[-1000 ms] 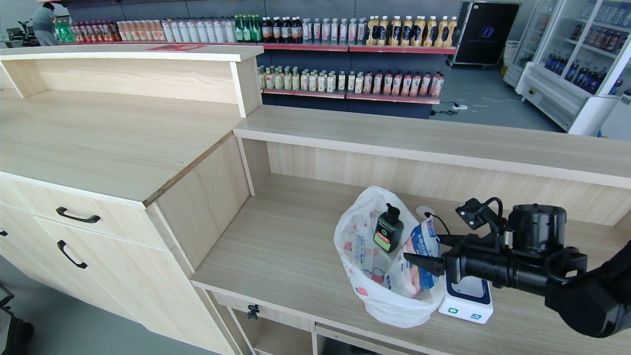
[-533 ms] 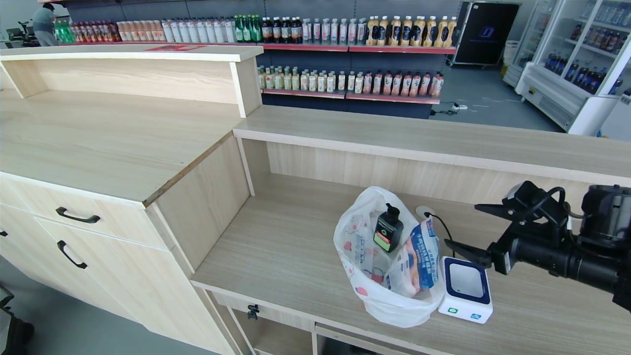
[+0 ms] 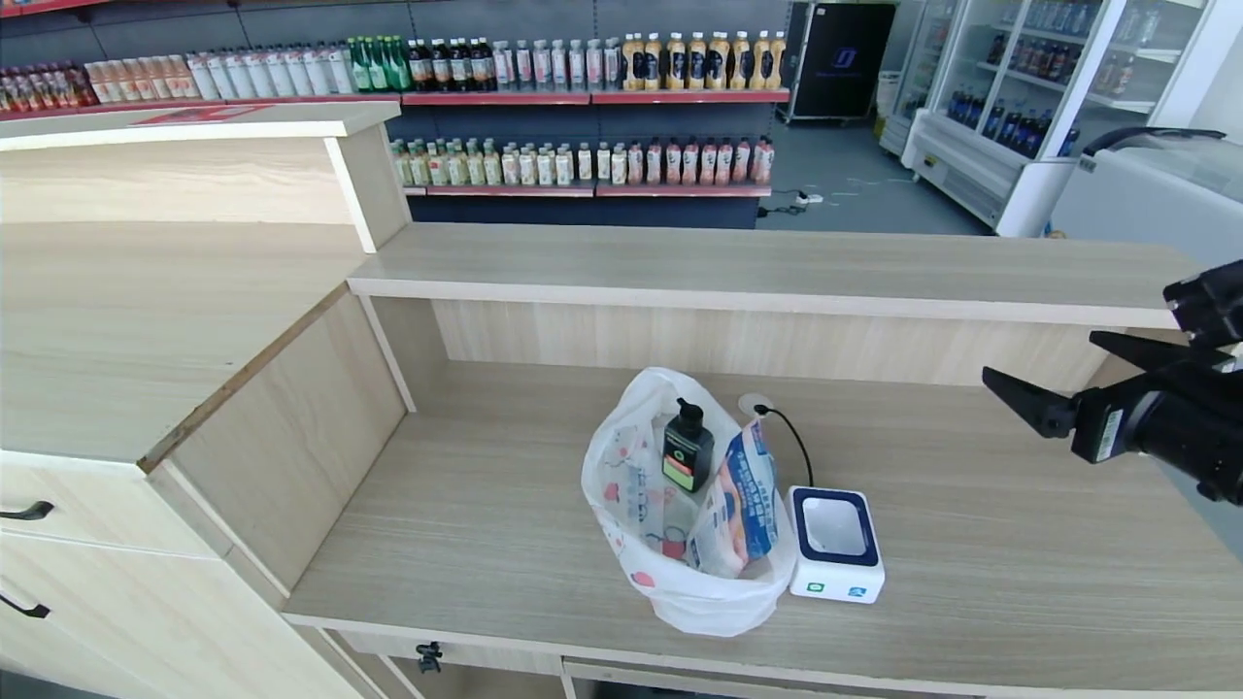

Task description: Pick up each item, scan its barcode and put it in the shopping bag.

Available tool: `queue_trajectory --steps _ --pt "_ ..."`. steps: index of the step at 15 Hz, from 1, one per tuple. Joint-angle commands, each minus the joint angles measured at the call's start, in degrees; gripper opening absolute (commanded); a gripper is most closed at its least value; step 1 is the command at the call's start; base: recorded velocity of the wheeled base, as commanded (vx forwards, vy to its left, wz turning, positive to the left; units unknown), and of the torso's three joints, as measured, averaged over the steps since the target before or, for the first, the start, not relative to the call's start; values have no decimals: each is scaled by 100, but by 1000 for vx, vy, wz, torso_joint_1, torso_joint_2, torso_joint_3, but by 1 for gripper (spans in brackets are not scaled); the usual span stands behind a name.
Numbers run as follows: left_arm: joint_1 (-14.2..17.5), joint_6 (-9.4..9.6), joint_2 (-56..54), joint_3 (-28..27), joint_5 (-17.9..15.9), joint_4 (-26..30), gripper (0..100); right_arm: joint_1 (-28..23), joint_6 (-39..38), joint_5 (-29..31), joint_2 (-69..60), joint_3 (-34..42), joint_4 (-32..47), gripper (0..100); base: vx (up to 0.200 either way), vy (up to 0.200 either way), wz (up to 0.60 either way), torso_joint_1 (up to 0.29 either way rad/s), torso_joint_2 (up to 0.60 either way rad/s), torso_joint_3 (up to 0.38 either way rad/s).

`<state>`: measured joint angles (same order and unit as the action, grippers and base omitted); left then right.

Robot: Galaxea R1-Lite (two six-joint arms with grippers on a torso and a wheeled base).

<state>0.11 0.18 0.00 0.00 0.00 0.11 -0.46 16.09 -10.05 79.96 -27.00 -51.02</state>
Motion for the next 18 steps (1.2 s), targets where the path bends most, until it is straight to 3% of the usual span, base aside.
queue_trajectory --steps 1,4,7,8,9,10,11,13,16,18 --pt "-2 -1 9 0 0 7 100 -288 -317 424 -842 301 312 100 0 0 0 0 0 0" --pt "-2 -1 9 0 9 7 100 -305 -1064 1611 -1404 855 971 100 0 0 0 0 0 0" --pt "-2 -1 9 0 0 7 100 -314 -1284 2138 -2292 2322 953 100 0 0 0 0 0 0" --pt "-2 -1 9 0 0 7 100 -296 -1293 2130 -2810 2700 988 100 0 0 0 0 0 0" --pt "-2 -1 9 0 0 7 100 -279 -1363 2112 -3592 2700 1595 100 0 0 0 0 0 0" --pt "-2 -1 9 0 0 7 100 -279 -1372 2112 -3645 2700 1656 100 0 0 0 0 0 0" --pt "-2 -1 9 0 0 7 100 -270 -1512 2112 -4999 2700 3054 100 0 0 0 0 0 0" --pt "-2 -1 9 0 0 7 100 -270 -1512 2015 -6493 2700 4574 100 0 0 0 0 0 0" --pt "-2 -1 9 0 0 7 100 -191 -1539 1330 -7539 2700 4952 100 0 0 0 0 0 0" --pt "-2 -1 9 0 0 7 100 2 -1521 1207 -7917 2691 5146 100 0 0 0 0 0 0"
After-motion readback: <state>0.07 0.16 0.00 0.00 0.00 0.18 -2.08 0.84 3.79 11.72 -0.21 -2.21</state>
